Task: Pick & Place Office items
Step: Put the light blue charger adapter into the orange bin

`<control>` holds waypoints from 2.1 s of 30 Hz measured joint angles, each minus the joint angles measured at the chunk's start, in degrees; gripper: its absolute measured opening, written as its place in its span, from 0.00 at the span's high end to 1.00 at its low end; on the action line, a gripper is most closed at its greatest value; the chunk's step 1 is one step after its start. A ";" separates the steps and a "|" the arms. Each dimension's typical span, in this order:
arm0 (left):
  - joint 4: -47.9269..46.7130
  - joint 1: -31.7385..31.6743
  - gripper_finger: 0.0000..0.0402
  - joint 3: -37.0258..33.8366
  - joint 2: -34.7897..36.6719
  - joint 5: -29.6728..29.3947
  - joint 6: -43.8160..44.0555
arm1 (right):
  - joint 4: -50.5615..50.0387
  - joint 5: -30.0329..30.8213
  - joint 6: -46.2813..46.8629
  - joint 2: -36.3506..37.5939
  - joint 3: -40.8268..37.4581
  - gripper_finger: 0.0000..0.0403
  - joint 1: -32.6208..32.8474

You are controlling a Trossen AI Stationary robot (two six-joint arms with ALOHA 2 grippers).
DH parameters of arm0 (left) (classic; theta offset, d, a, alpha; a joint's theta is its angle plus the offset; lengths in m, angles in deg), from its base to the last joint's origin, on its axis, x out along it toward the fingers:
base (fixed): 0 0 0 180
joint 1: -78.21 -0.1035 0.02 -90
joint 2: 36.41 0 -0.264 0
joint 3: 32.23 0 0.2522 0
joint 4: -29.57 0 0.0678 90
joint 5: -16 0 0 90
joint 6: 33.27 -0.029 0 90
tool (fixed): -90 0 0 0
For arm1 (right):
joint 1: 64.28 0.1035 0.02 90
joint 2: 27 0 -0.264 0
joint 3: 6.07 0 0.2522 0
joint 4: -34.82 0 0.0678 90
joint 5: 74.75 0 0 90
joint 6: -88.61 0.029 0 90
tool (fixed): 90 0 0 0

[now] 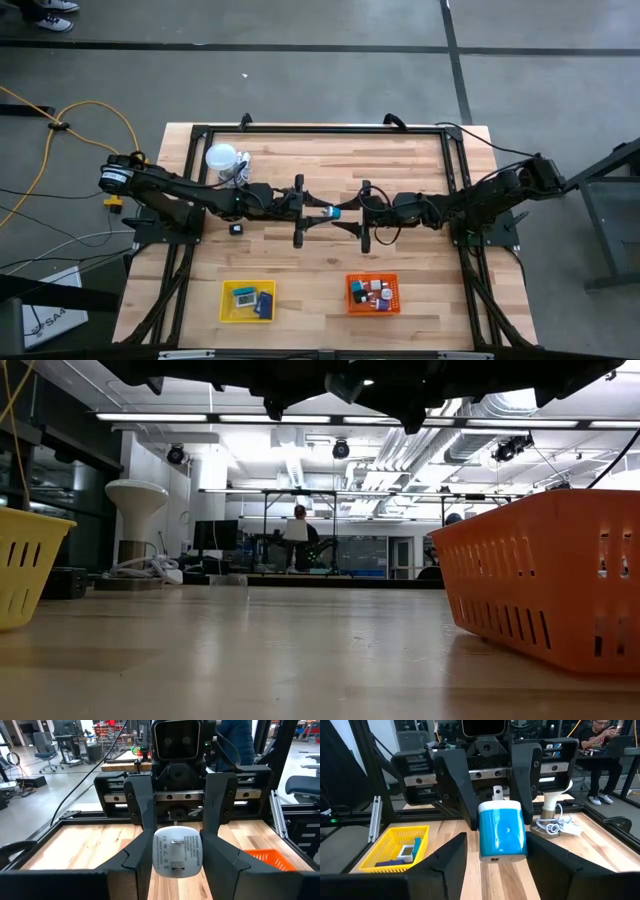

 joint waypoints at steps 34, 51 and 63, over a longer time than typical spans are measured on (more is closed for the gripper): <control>-0.03 -0.06 0.56 0.00 0.00 0.04 3.04 | 0.02 -1.26 -0.02 0.00 0.00 0.71 0.00; 0.99 1.40 0.44 0.00 0.02 1.75 3.08 | -0.20 -1.36 0.24 0.00 0.00 0.71 0.02; 2.08 2.10 0.44 0.00 0.02 2.04 2.58 | -6.57 -1.04 5.08 0.00 0.04 0.71 2.72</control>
